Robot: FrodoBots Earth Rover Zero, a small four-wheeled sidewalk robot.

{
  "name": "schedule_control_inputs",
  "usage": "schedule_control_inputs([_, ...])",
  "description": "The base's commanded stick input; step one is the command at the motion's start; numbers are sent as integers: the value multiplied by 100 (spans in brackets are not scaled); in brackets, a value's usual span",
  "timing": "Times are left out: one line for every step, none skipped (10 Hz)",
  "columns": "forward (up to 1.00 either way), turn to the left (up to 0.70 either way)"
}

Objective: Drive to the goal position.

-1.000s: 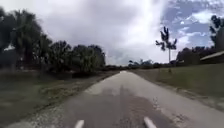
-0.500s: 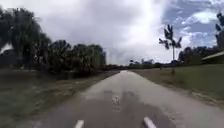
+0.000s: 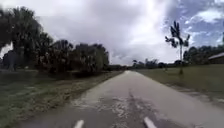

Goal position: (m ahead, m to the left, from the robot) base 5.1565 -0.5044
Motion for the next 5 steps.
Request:
schedule_control_inputs([85,0])
schedule_control_inputs([85,-9])
schedule_control_inputs([85,-17])
schedule_control_inputs([85,-24])
schedule_control_inputs([85,-30])
